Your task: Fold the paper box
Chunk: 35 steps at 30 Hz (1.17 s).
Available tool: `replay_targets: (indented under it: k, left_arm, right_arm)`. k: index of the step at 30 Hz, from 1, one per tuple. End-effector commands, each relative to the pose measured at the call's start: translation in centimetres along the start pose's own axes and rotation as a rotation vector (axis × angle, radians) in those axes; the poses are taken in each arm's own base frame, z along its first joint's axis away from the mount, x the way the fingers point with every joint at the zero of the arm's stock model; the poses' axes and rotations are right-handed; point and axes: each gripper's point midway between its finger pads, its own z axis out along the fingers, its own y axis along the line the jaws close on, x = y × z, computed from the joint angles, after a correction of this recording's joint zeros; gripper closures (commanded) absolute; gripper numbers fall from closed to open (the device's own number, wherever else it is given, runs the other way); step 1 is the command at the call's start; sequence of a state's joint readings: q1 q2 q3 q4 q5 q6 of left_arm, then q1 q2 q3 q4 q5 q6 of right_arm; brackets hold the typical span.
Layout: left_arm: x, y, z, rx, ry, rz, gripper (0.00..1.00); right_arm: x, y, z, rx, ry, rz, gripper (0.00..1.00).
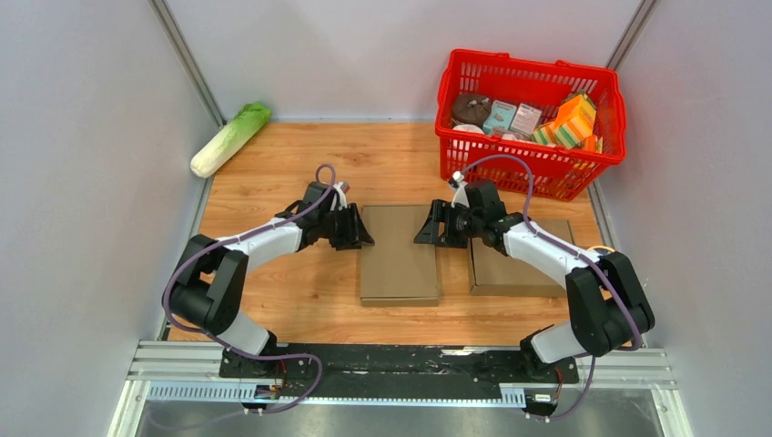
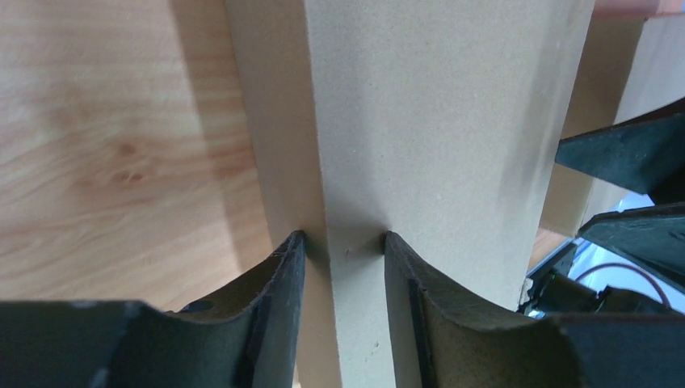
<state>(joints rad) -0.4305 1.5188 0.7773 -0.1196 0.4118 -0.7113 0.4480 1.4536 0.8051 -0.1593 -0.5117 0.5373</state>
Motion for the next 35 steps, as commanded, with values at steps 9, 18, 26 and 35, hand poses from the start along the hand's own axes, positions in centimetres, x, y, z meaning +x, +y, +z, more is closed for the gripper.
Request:
replay_targets:
  k: [9, 18, 26, 35]
  left_arm:
    - [-1.2, -7.7, 2.5, 0.188, -0.002, 0.066, 0.59]
    - [-1.5, -5.5, 0.5, 0.049, -0.041, 0.076, 0.50]
    - [-4.6, -0.7, -13.0, -0.122, -0.285, 0.127, 0.41]
    - [-5.7, -12.5, -32.4, 0.030, -0.683, 0.501, 0.40]
  right_arm:
    - [-0.6, -2.2, -2.7, 0.226, -0.067, -0.068, 0.28]
    - [-3.1, -1.1, -5.7, 0.278, -0.108, -0.168, 0.13]
    - [-4.9, 3.5, -19.0, 0.359, -0.419, -0.325, 0.00]
    - [-3.8, 12.7, -41.2, 0.196, -1.151, -0.468, 0.00]
